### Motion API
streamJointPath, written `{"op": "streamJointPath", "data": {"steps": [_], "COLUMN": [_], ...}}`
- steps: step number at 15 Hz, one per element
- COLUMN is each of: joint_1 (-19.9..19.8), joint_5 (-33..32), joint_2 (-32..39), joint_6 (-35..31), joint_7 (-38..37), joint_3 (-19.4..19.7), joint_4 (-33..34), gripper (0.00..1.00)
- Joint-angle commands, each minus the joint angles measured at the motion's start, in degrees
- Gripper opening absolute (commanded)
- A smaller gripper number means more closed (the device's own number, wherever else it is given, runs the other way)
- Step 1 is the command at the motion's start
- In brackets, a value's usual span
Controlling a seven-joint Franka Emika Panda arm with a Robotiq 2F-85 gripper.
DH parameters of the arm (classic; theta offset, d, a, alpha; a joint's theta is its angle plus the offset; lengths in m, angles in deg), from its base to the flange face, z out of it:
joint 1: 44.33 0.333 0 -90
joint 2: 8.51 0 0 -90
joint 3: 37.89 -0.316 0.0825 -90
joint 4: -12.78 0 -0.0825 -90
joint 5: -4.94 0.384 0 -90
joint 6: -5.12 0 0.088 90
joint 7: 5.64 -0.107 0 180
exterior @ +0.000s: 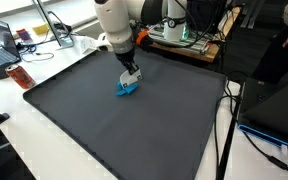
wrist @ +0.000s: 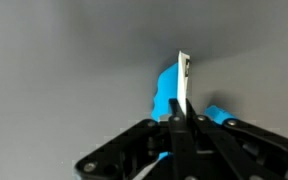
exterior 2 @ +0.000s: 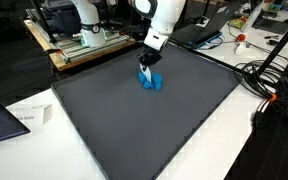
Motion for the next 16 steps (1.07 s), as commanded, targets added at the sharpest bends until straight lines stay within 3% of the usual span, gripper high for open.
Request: {"op": "streamJointPath", "data": {"steps": [1, 8, 12, 16], "joint_1": [-0.7, -2.8, -4.9, -4.5], "joint_5": [0.0, 4.8, 12.7, 14.6], "joint_2": [-2.1, -8.2, -13.2, -16.7], "joint_6": [2.4, 12.1, 16.8, 15.6], "joint_7": [2.6, 10.8, 17.9, 16.7], "joint_3": [-0.4, -2.8, -4.7, -4.8], "joint_4": [-4.8, -6.0, -5.4, -3.8], "gripper": [0.01, 0.01, 0.01, 0.01]}}
